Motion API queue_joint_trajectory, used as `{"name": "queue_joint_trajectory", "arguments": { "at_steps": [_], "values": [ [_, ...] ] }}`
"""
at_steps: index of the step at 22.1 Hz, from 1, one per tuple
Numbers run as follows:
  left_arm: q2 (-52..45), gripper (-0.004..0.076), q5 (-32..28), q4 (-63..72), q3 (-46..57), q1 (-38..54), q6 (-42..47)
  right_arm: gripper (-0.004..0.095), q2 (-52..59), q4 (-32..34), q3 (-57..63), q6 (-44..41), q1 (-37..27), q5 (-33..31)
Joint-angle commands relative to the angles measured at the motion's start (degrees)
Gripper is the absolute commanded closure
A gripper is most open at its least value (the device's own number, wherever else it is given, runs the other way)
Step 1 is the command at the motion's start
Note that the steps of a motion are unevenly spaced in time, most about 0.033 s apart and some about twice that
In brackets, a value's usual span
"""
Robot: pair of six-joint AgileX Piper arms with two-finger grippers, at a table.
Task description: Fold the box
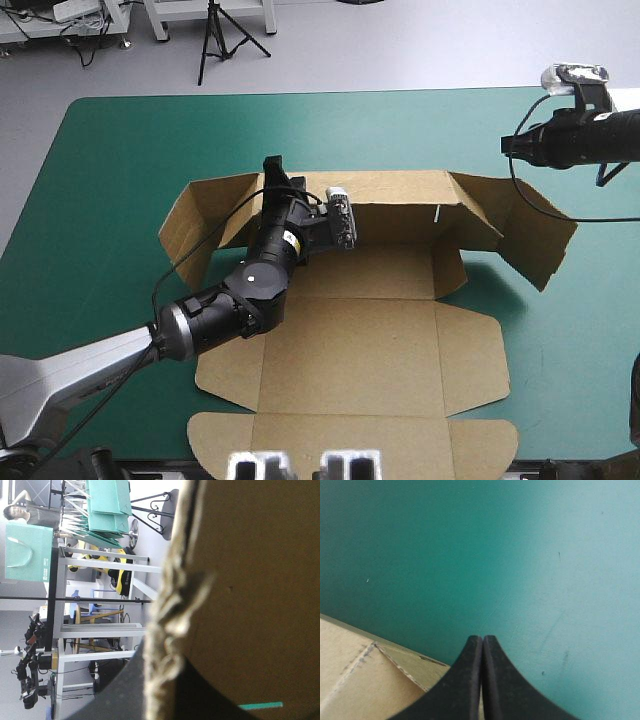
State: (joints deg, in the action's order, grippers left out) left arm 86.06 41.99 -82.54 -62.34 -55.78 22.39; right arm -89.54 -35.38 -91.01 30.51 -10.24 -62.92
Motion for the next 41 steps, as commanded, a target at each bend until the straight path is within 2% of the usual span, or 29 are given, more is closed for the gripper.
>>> {"name": "queue_joint_trajectory", "arguments": {
  "at_steps": [1,4,6,11,23,27,31,34,38,39,41],
  "values": [
    [-2.6,0.0732,1.3,-3.7,-1.6,-0.5,1.1,0.0925,-0.6,-3.7,-2.2,1.9,0.1,-1.4],
    [-2.6,0.0732,1.3,-3.7,-1.6,-0.5,1.1,0.0925,-2.9,-4.7,-1.9,3.2,0.1,-5.7],
    [-2.6,0.0732,1.3,-3.7,-1.6,-0.5,1.1,0.0925,-3.0,-2.9,-1.8,4.5,0.1,-9.0],
    [-2.6,0.0732,1.7,-3.6,-1.6,-0.5,1.4,0.0925,-1.3,-1.6,4.7,7.1,0.0,-9.0],
    [1.0,0.0732,3.2,-2.6,-1.5,-0.5,4.1,0.0925,1.1,-10.2,13.1,16.2,0.0,-8.1],
    [2.1,0.0732,5.3,-2.7,-1.5,-0.5,6.0,0.0925,3.2,-10.9,17.0,19.1,0.0,-6.6],
    [2.1,0.0732,5.1,-2.9,-1.5,-0.5,6.9,0.0925,5.6,-16.4,24.8,26.0,0.0,-1.4],
    [2.1,0.0732,4.9,-2.9,-1.5,-0.5,6.9,0.0925,7.9,-20.9,31.6,33.8,0.0,1.0],
    [2.1,0.0732,4.6,-2.9,-1.5,-0.5,6.9,0.0925,12.9,-28.0,41.9,46.9,0.0,9.6],
    [2.1,0.0732,4.6,-2.9,-1.5,-0.5,6.9,0.0925,14.0,-29.6,43.7,51.8,0.0,10.4],
    [2.1,0.0732,4.5,-2.9,-1.5,-0.5,6.9,0.0924,14.4,-29.6,43.8,54.0,0.0,10.6]
  ]
}}
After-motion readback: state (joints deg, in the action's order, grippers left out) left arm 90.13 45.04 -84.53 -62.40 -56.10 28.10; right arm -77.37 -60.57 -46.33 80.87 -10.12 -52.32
